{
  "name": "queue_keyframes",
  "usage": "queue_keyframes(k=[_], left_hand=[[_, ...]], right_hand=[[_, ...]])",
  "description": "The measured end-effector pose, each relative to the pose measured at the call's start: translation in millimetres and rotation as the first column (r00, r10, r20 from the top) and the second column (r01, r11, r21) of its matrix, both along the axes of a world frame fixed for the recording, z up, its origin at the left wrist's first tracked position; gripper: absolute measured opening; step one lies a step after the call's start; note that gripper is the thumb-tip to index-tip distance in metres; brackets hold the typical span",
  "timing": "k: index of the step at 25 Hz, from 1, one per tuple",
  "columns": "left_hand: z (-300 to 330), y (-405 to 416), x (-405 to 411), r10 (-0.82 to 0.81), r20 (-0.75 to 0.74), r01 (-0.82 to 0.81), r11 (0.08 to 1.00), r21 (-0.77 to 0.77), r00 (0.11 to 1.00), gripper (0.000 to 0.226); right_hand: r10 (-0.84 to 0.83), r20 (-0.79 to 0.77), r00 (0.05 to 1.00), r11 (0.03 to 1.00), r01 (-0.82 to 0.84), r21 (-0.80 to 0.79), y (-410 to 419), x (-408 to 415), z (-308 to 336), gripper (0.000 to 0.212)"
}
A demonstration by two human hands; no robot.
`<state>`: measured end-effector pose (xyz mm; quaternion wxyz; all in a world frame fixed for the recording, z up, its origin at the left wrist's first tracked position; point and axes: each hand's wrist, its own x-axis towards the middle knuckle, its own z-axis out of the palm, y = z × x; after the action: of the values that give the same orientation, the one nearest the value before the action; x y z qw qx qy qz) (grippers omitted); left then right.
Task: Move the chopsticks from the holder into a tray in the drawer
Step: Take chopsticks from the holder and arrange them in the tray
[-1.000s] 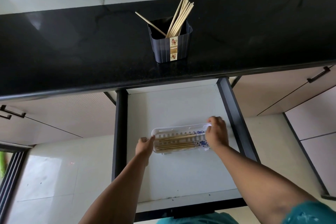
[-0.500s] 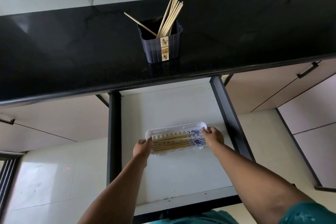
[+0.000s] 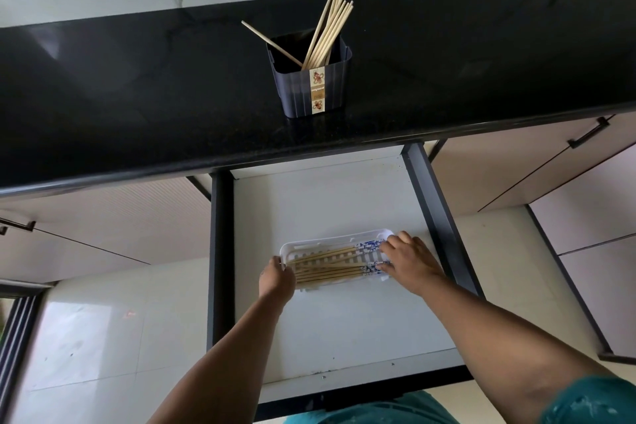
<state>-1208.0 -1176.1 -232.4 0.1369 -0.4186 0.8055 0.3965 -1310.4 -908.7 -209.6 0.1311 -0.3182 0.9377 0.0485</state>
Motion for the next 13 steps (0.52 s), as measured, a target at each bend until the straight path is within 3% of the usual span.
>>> queue_keyframes(k=[3,7,13], left_hand=[[-1,-1,-1,0.011,-0.002,-0.011,1.000,-0.003,1.000,0.017],[3,-4,-1,0.015,-0.002,-0.015,0.999,0.030,1.000,0.015],[9,-3,2,0.026,-0.002,-0.026,0.997,0.069,1.000,0.018]], right_hand=[[0.099,0.134,0.986,0.978,-0.121,0.167,-24,-4,8,0.027],[-0.033,0.170,0.985,0.991,0.010,0.134,-43,-3,17,0.034],[-0.038,0.225,0.974,0.974,-0.014,0.224,-49,-7,10,0.036]])
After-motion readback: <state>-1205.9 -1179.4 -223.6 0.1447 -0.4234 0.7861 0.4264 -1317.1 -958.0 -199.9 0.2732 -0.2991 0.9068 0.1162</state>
